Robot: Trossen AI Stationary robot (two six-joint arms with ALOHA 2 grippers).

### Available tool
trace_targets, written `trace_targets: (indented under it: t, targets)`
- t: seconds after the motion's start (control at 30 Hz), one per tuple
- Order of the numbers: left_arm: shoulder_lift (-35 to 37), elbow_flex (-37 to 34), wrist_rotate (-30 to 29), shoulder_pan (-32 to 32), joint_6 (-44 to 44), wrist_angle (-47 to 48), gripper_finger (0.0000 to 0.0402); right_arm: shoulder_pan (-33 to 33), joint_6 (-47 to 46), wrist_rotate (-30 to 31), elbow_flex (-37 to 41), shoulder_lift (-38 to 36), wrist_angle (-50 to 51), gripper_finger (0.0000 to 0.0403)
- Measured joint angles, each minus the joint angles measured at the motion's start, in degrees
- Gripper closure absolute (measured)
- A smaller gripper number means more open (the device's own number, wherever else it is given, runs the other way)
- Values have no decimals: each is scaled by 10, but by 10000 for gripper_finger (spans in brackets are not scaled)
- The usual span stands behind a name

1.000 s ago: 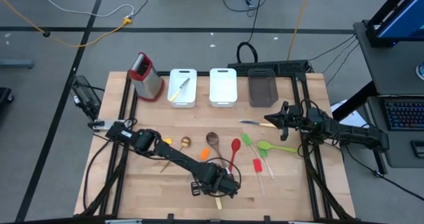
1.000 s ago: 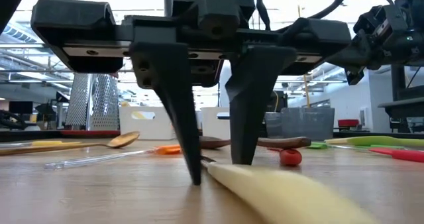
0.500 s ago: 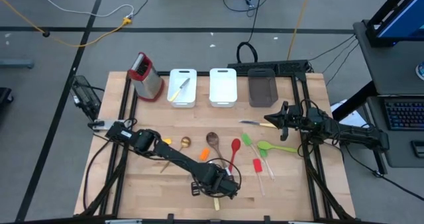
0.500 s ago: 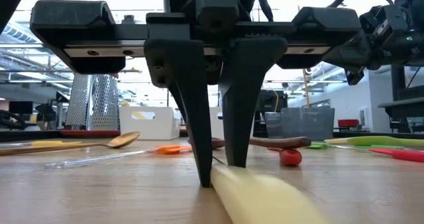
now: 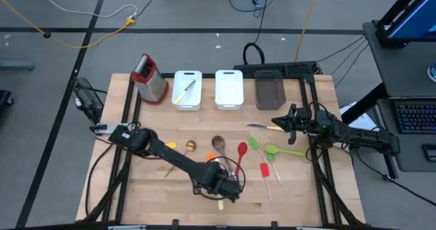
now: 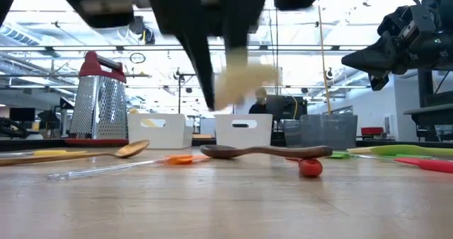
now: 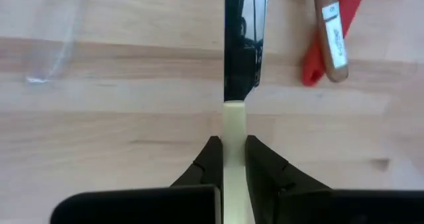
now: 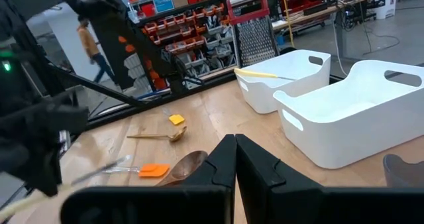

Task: Pick & Place Kitchen Items
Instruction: Put the bottom yellow knife into the left white bin

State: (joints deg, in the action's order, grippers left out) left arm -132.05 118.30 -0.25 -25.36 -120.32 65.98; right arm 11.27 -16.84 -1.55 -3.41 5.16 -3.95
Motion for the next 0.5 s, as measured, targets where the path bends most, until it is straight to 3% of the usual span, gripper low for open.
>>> trace_targets:
  t: [0.5]
  targets:
    - [129,1,-13,-14,14,-1,376,0,0,0,0,0,0,399]
